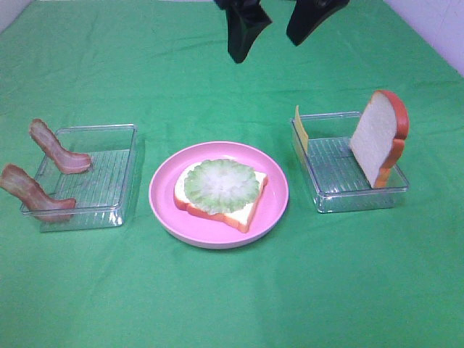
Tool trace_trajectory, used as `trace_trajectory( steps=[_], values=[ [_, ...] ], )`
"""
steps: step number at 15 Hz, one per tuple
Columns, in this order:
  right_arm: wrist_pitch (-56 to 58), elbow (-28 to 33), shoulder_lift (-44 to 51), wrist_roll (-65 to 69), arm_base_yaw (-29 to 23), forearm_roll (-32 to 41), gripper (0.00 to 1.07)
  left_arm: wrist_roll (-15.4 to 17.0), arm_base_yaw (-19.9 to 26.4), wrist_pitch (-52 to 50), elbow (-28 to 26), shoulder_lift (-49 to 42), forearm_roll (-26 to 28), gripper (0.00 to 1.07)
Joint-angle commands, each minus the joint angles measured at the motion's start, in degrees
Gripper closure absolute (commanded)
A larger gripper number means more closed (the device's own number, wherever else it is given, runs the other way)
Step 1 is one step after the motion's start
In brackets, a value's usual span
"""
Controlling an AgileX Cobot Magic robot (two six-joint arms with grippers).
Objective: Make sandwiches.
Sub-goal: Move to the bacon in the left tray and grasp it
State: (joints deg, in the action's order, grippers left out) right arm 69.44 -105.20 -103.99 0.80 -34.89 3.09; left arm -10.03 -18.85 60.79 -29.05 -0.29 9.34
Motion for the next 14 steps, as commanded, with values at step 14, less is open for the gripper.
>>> trace_trajectory(
  steps=[14],
  values=[
    [-3.3, 60.6, 44.6, -1.3, 0.2, -0.8, 0.31, 0.0, -0.3, -0.5, 0.2, -1.1, 0.0, 0.27]
  ],
)
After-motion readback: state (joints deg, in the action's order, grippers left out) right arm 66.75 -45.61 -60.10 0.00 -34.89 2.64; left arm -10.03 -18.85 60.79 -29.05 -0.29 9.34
